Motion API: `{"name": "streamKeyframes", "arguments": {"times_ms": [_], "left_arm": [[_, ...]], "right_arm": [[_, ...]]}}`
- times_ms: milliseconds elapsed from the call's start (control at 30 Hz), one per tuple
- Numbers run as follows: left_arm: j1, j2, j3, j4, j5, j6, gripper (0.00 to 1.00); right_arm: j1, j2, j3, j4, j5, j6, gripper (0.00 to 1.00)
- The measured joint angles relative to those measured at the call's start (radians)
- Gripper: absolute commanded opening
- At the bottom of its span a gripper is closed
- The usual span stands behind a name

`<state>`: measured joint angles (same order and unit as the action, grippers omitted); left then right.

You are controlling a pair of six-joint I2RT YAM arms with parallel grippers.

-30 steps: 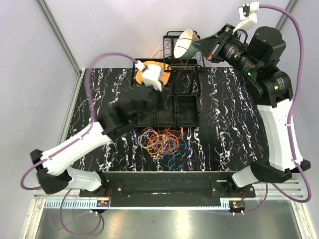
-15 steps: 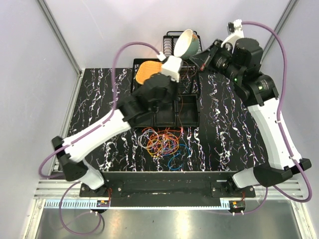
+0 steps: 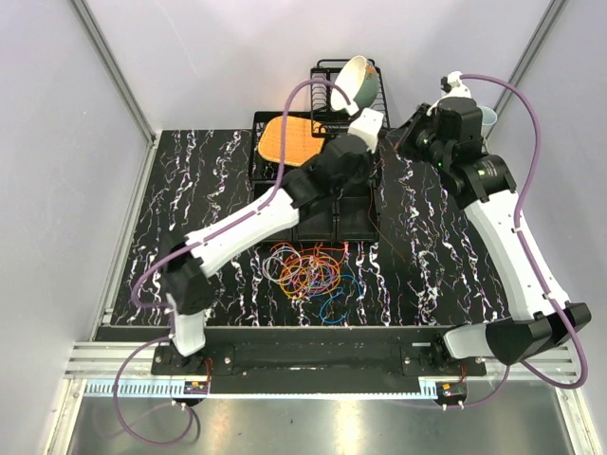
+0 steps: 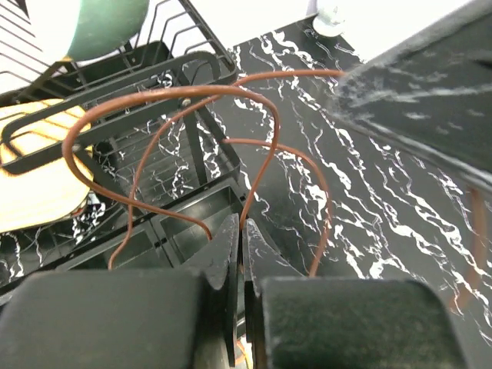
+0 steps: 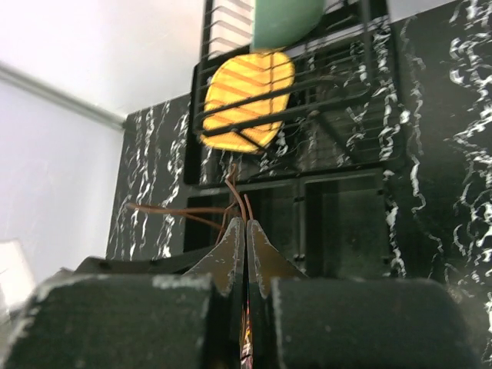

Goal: Untangle the cables

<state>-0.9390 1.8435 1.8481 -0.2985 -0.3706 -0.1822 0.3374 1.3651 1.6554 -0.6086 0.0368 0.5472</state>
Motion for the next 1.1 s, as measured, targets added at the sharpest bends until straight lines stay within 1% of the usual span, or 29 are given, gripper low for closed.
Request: {"name": "streamKeyframes", "arguments": {"times_ms": [200, 367, 500, 733, 900, 1100], "left_arm": [[0.021, 0.165, 0.198, -0.039, 0.007, 0.019, 0.0], [0.031, 0.209, 0.292, -0.061, 0.003, 0.061, 0.0], [0.033, 0.209, 0.312, -0.057, -0.026, 0.106, 0.0], [0.034, 0.231, 0.312, -0.023, -0.169, 0.205, 0.0], [0.034, 0.265, 0.312, -0.003, -0.247, 0.292, 0.0], [0.034, 0.269, 0.312, 0.037, -0.3, 0.366, 0.0]], "right_arm": [[-0.058, 0.028, -0.001, 0.038, -0.035, 0.003, 0.0], [-0.078, 0.06, 0.011, 0.063, -0.066, 0.011, 0.0], [-0.081, 0.087, 0.018, 0.081, -0.097, 0.026, 0.0], [-0.1, 0.094, -0.031, 0.182, -0.164, 0.056, 0.0], [-0.112, 0.113, -0.051, 0.212, -0.2, 0.08, 0.0], [-0.113, 0.154, -0.051, 0.238, -0.234, 0.097, 0.0]]}}
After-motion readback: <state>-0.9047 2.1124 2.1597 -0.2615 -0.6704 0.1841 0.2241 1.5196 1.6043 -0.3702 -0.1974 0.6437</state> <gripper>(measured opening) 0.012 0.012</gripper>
